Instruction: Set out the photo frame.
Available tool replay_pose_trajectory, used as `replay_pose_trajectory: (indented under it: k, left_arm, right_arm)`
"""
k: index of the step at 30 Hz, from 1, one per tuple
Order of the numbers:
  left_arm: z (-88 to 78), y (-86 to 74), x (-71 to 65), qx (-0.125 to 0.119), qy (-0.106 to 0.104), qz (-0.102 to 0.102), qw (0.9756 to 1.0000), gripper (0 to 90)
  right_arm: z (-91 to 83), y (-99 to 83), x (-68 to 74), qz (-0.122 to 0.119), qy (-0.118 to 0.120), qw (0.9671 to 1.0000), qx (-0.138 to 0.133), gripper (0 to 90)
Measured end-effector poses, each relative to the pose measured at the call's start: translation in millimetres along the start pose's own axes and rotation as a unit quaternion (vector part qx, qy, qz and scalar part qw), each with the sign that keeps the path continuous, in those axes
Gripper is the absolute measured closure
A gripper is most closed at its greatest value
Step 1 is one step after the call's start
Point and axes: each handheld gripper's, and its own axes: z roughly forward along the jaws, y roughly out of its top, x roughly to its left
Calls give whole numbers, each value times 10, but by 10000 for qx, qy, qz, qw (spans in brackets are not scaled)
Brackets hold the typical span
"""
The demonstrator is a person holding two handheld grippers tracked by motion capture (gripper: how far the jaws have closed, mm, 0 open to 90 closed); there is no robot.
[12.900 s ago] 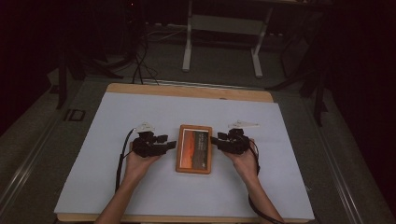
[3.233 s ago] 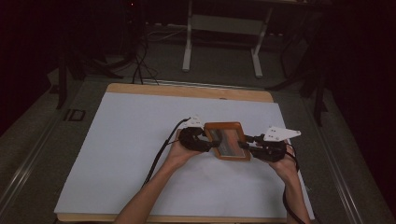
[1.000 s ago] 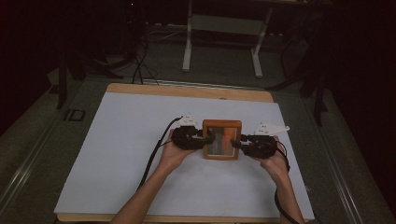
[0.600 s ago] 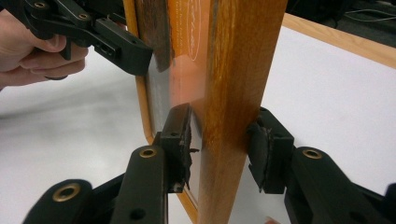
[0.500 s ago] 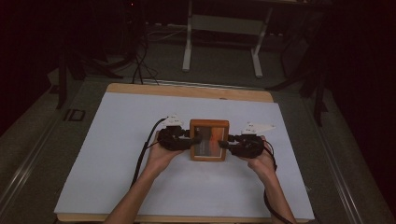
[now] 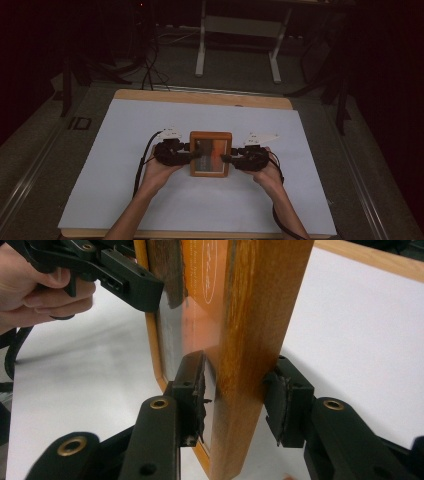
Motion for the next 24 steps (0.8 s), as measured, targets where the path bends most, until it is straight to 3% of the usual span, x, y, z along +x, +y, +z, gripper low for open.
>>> replay_pose_trajectory:
  k: [10,24]
  left_arm:
    - [-55,-111,42,26,-29,-125,9999,549]
    - [-7,-130,67,-71,-32,-98,9999,549]
  right_arm:
    - [86,-21,43,-23,109,9999,81,626]
    - [106,-93,0,86,162,9998,104,631]
